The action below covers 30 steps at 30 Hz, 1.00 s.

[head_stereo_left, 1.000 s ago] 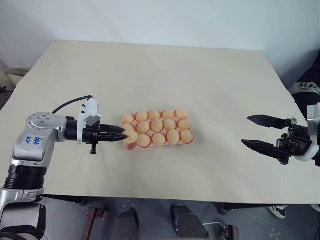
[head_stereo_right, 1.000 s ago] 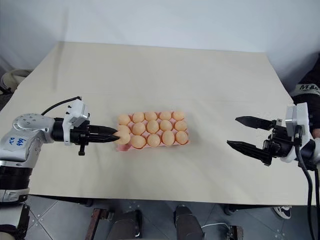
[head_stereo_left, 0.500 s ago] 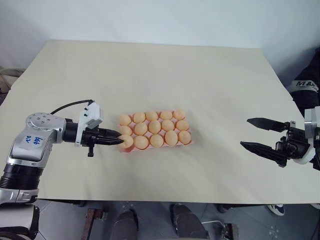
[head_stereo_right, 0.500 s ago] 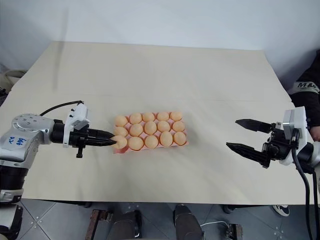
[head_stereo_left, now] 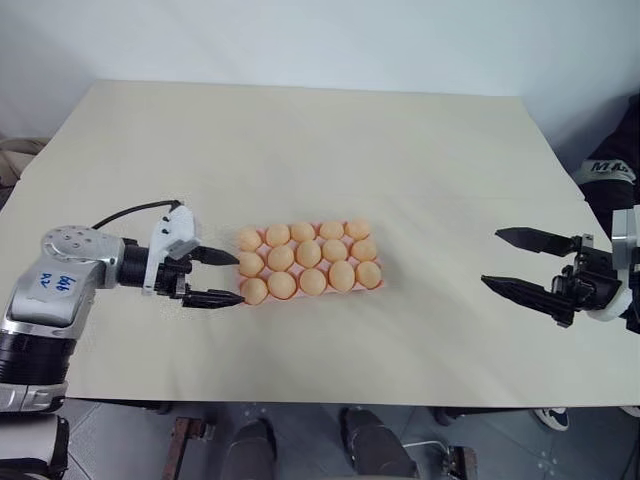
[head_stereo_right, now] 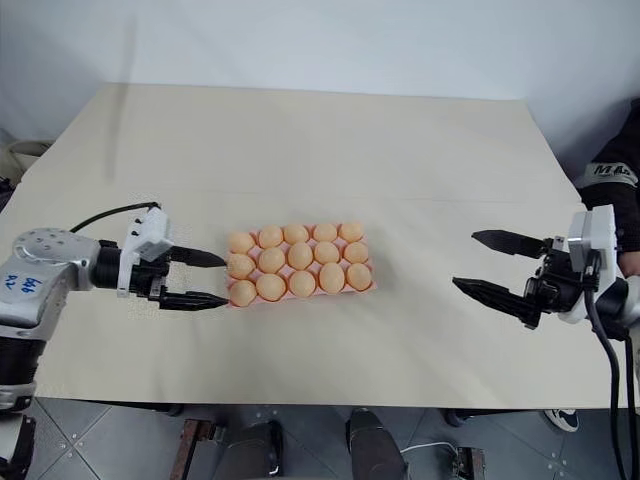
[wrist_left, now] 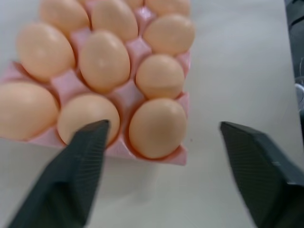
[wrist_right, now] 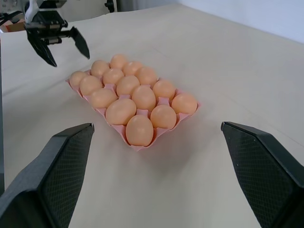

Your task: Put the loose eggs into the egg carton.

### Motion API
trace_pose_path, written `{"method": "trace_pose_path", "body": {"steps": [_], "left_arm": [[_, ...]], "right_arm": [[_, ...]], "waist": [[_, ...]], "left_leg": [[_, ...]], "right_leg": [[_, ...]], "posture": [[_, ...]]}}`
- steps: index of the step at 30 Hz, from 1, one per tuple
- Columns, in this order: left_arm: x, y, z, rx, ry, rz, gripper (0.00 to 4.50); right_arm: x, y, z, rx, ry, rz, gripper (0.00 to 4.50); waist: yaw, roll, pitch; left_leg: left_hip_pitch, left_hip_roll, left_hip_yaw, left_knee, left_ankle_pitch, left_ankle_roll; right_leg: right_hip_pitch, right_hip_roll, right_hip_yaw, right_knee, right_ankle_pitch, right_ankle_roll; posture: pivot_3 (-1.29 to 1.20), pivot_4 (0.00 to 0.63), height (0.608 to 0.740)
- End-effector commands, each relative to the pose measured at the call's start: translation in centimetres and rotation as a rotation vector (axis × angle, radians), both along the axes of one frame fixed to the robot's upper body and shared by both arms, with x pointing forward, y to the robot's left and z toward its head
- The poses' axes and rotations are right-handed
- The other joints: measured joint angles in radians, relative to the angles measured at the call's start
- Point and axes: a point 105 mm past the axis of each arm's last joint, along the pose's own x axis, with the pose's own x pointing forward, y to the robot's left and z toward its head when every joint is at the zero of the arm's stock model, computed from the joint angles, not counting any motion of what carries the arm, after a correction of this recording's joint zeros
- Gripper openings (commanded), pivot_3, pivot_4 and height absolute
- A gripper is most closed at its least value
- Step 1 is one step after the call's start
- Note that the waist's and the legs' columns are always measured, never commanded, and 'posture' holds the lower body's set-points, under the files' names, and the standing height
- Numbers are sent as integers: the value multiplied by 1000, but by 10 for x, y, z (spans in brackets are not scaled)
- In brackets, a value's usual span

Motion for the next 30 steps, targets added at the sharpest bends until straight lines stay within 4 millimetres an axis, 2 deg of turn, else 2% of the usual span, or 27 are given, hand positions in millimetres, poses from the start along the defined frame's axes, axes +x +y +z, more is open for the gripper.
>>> {"method": "trace_pose_path", "body": {"steps": [1, 5, 10, 13, 16, 18, 20, 25, 30], "left_arm": [[-7, 5, 29, -64, -63, 22, 4473], [-9, 20, 45, -113, -146, 98, 4473], [-22, 40, 42, -116, -175, 110, 4473], [-32, 55, 38, -102, -123, 114, 4473], [-32, 73, 36, -29, -189, 166, 4473], [-36, 81, 37, -35, -156, 196, 4473], [-42, 85, 37, -47, -126, 201, 4473], [-56, 98, 43, -58, -186, 191, 4473], [-56, 103, 44, -47, -269, 193, 4473]], "right_arm": [[2, 0, 5, -6, -34, 10, 4500], [5, -1, 5, -7, -35, 17, 4500], [9, -2, 4, -11, -27, 44, 4500], [12, -5, 6, -22, -34, 51, 4500], [15, -8, 7, -28, -38, 53, 4500], [16, -9, 7, -30, -39, 55, 4500], [16, -9, 6, -31, -37, 57, 4500], [18, -8, 6, -32, -29, 69, 4500], [18, -8, 5, -38, -18, 77, 4500]], "waist": [[0, 0, 0], [0, 0, 0], [-3, 1, 1], [-3, 1, 1], [-3, 1, 1], [-3, 1, 1], [-3, 1, 1], [-3, 2, 1], [-2, 2, 1]], "left_leg": [[0, 0, 0, 0, 0, 0], [0, 0, 0, 0, 0, 0], [0, 0, 0, 0, 0, 0], [0, 0, 0, 0, 0, 0], [0, 0, 1, -1, 0, -1], [0, 1, 1, -1, 0, -1], [0, 1, 1, -2, -1, -1], [0, 1, 2, -6, -1, -1], [-1, 1, 3, -8, -1, -1]], "right_leg": [[0, 0, 0, 0, 0, 0], [0, 0, 0, 0, 0, 1], [-1, 0, 0, 0, 0, -1], [-1, 0, 0, 0, -2, -4], [-1, 0, 0, 0, -3, -5], [-1, -1, 0, 0, -3, -6], [-1, -1, 0, 0, -3, -6], [-5, -1, 0, -1, -4, -8], [-8, -1, 0, 1, -5, -8]], "posture": [[0, 150, 740], [0, 150, 740], [0, 150, 740], [0, 150, 740], [0, 150, 740], [0, 150, 740], [0, 150, 740], [0, 150, 740], [0, 150, 740]]}}
